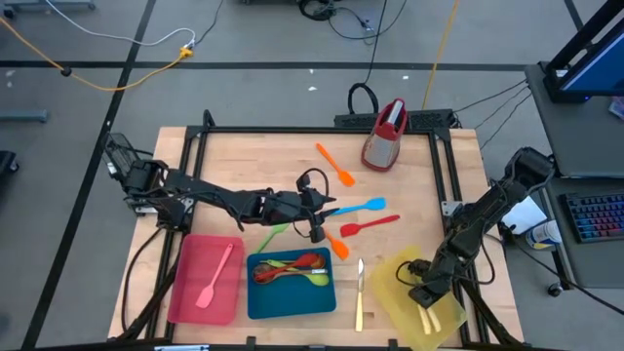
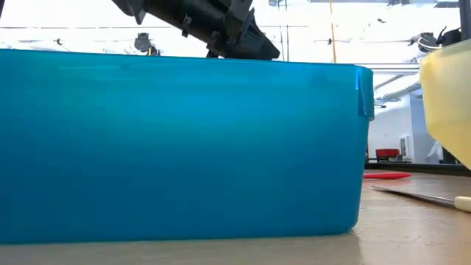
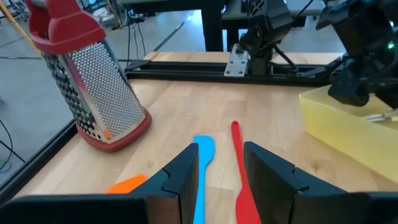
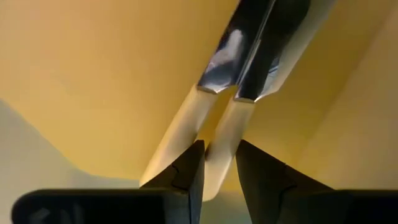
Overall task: Pick & Place Kitchen Items
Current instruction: Put the yellow table knife into the yellow bin, then adjust the yellow bin
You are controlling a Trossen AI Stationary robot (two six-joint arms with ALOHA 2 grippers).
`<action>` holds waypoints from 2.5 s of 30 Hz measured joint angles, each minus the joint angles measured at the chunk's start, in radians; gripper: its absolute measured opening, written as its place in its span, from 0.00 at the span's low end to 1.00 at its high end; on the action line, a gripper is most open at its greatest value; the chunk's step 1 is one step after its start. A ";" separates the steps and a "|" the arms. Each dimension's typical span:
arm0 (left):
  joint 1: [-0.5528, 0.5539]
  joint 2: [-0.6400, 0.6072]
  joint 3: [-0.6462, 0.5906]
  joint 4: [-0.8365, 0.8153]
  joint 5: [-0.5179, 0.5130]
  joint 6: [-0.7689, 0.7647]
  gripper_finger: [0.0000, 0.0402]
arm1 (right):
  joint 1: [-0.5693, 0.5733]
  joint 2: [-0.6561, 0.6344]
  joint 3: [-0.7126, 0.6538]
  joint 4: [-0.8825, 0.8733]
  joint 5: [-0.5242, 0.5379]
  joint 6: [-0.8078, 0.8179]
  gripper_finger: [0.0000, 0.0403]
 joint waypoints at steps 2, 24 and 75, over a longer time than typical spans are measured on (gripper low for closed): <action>0.000 0.000 0.000 -0.007 0.000 0.000 0.33 | 0.000 -0.007 0.000 0.000 0.000 -0.004 0.22; -0.023 0.000 0.000 -0.023 0.005 0.001 0.33 | -0.001 -0.218 0.000 0.000 0.171 -0.130 0.22; -0.087 0.000 0.000 -0.021 0.131 0.098 0.33 | -0.237 0.145 0.596 -0.101 0.506 -0.919 0.22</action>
